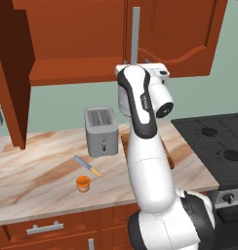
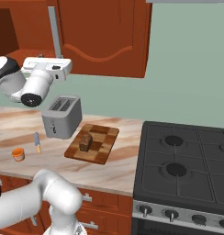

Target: Pick the bread, place it on the cutting board, pick the jam, place it on the counter, and close the cabinet.

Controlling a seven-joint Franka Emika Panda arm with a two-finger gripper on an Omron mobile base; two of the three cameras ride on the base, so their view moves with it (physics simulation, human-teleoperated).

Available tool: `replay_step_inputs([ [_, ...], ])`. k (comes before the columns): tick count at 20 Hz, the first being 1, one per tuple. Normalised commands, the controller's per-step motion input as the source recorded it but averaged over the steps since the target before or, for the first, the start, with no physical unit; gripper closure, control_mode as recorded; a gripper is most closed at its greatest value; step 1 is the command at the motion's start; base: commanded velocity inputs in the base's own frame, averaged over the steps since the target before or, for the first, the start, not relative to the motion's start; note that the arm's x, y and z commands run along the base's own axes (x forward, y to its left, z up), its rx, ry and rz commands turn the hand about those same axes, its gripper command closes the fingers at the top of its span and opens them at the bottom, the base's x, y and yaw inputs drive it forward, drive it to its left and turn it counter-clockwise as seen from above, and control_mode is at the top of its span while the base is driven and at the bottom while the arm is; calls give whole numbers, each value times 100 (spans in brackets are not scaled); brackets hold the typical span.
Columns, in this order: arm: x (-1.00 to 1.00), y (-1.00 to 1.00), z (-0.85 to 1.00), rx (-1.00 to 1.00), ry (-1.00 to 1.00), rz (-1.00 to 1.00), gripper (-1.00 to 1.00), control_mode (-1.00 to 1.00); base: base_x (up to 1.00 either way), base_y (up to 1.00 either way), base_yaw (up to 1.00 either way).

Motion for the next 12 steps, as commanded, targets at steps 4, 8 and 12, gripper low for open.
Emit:
replay_step_inputs([
  [4,-32,0,7,0,0,0,-100,-100,0,0,0],
  [8,-28,0,18,0,0,0,-100,-100,0,0,0],
  [12,-23,1,25,0,0,0,-100,-100,0,0,0],
])
